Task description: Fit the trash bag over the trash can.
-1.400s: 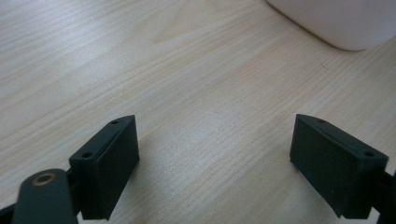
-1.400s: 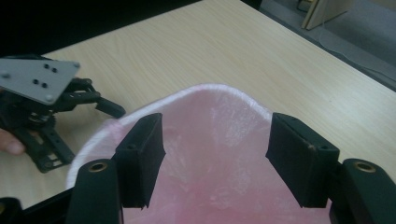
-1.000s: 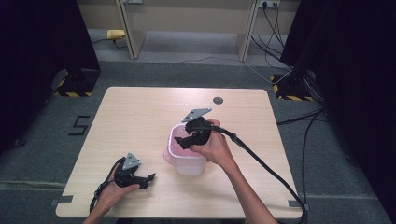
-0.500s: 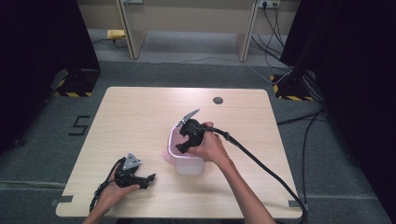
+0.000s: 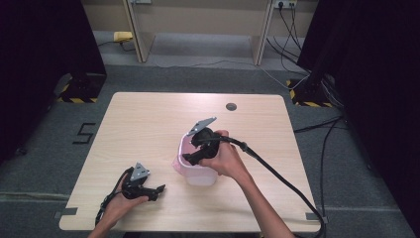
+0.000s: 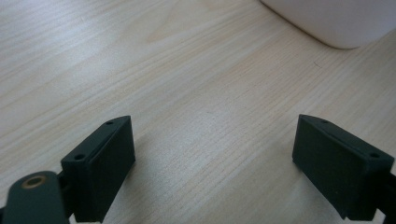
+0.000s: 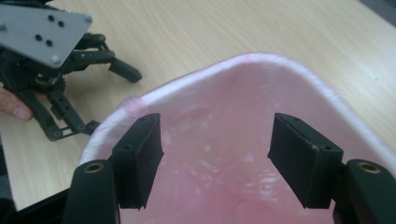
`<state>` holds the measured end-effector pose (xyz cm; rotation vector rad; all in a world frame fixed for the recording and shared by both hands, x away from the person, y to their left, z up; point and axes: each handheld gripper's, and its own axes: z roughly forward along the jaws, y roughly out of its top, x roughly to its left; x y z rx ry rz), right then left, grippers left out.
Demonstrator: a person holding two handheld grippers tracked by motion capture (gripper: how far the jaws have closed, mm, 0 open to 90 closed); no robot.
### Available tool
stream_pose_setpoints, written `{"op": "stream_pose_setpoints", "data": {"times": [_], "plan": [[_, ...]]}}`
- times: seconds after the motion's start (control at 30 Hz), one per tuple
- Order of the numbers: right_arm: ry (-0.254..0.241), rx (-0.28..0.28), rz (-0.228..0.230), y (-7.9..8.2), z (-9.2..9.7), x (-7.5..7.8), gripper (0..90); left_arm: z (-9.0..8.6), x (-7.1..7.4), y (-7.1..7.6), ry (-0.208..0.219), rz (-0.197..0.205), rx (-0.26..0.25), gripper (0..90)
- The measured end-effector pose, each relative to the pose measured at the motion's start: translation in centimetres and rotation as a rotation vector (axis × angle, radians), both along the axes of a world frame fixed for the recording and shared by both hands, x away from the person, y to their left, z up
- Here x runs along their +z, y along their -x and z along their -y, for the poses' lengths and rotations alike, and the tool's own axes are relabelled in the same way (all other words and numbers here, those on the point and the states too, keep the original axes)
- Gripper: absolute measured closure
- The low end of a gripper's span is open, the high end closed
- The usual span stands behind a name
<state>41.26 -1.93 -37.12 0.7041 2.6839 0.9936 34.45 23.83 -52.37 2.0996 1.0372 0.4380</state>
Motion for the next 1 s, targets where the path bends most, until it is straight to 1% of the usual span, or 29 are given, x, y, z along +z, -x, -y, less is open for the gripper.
{"op": "stream_pose_setpoints", "data": {"times": [0.07,0.1,0.17,0.27,0.33,0.43,0.5,0.53,0.57,0.63,0.7,0.77,0.83,0.9,0.93,1.0], "plan": [[0.014,0.001,-0.006,0.0,-0.2,-0.3,34.8,0.0,0.0,0.0,0.0,0.0,0.0,12.1],[0.031,0.002,-0.011,0.0,-0.3,-0.6,34.1,0.0,0.0,0.0,0.0,0.0,-0.001,12.1],[0.027,0.001,-0.043,-0.3,-0.4,-0.7,34.3,0.0,0.0,0.0,0.0,0.0,-0.002,12.1],[0.038,0.003,-0.057,-0.3,-0.3,-0.7,34.5,0.0,0.0,0.0,-0.001,0.0,-0.002,12.1],[0.032,-0.013,-0.037,-0.3,0.0,-0.4,34.3,0.0,0.0,0.0,-0.001,0.0,-0.003,12.1],[-0.004,-0.038,0.009,-0.1,0.7,0.7,32.8,0.0,0.0,0.0,-0.001,0.0,-0.003,12.2],[-0.029,-0.073,0.054,0.1,1.6,1.6,30.5,0.0,0.0,0.0,0.0,0.0,-0.003,12.1],[-0.029,-0.089,0.067,0.1,1.8,1.8,29.2,0.0,0.0,0.0,0.0,0.0,-0.003,12.1],[-0.023,-0.109,0.095,0.2,2.4,2.1,27.0,0.0,0.0,0.0,0.0,0.0,-0.003,12.1],[-0.026,-0.172,0.131,0.1,3.2,2.3,21.8,0.0,0.0,0.0,-0.001,0.0,-0.003,12.1],[-0.01,-0.23,0.155,-0.3,4.1,2.2,21.3,0.0,0.0,0.0,0.0,0.0,-0.003,12.2],[0.002,-0.262,0.151,-0.7,4.7,1.8,22.4,0.0,0.0,0.0,-0.001,0.0,-0.003,12.1],[0.036,-0.295,0.141,-1.1,5.2,1.2,22.8,0.0,0.0,0.0,0.0,0.0,-0.003,12.1],[0.056,-0.33,0.122,-1.5,5.6,0.4,25.1,0.0,0.0,0.0,0.0,0.0,-0.003,12.1],[0.075,-0.338,0.114,-1.7,5.7,0.1,26.3,0.0,0.0,0.0,0.0,0.0,-0.003,12.1],[0.088,-0.352,0.107,-2.0,5.8,-0.3,26.5,0.0,0.0,0.0,-0.001,-0.001,-0.004,12.2]]}}
